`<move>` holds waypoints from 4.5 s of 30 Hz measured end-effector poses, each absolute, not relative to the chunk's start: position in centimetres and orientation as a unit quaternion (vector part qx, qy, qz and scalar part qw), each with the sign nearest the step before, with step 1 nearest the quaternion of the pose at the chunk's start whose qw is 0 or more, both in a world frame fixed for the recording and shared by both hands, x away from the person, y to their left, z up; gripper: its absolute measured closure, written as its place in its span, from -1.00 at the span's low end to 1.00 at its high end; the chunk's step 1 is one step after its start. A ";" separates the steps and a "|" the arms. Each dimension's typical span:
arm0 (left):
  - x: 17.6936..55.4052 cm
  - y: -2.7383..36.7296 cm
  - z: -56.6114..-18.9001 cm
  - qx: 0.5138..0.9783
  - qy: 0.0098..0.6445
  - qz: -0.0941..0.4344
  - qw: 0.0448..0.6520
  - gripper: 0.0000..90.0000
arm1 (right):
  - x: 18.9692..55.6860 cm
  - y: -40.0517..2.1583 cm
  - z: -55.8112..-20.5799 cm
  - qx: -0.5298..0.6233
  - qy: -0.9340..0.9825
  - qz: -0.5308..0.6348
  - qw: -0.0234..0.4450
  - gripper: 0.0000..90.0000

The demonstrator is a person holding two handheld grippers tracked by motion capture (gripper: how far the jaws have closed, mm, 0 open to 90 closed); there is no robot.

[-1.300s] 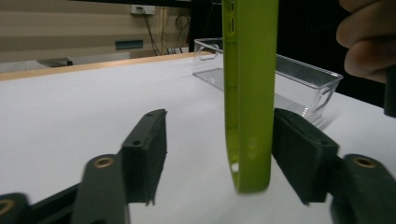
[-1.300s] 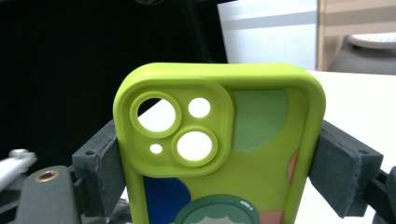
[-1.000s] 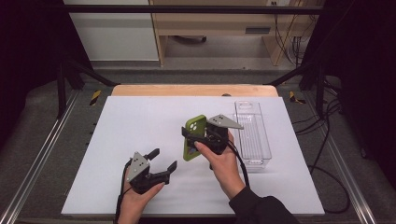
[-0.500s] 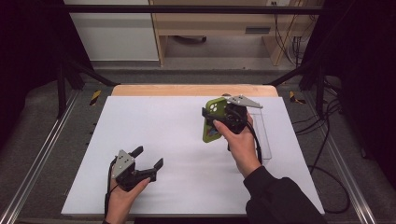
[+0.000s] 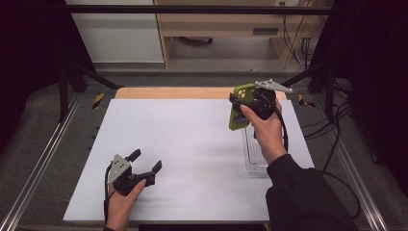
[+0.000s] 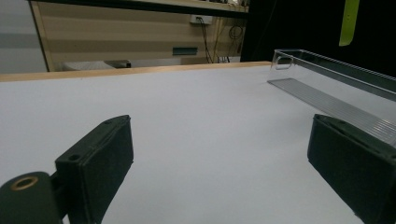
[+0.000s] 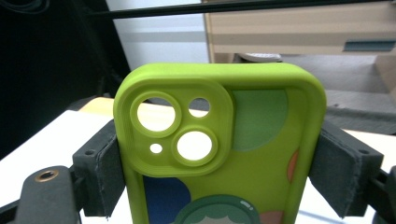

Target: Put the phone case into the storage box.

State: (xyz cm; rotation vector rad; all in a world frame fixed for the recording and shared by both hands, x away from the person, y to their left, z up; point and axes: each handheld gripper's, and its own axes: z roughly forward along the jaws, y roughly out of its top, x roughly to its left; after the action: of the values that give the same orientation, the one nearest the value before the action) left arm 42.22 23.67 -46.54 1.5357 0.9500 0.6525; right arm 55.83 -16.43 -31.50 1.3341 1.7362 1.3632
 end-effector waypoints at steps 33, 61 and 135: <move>42.9 23.8 -47.0 0.655 0.411 0.259 0.579 -0.90 | 62.0 -19.1 -32.8 0.531 0.594 0.478 0.370 -0.63; 42.8 23.5 -47.1 0.667 0.400 0.256 0.575 -0.90 | 64.6 -20.8 -37.0 0.567 0.582 0.423 0.400 -0.63; 43.0 23.7 -47.3 0.669 0.402 0.255 0.571 -0.90 | 66.2 -19.6 -42.0 0.581 0.565 0.423 0.405 -0.63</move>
State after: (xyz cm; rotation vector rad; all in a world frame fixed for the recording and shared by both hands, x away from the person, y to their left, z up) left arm 43.02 23.74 -47.33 1.5687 0.9433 0.5982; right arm 66.19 -19.59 -41.98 1.4674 1.4265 1.0667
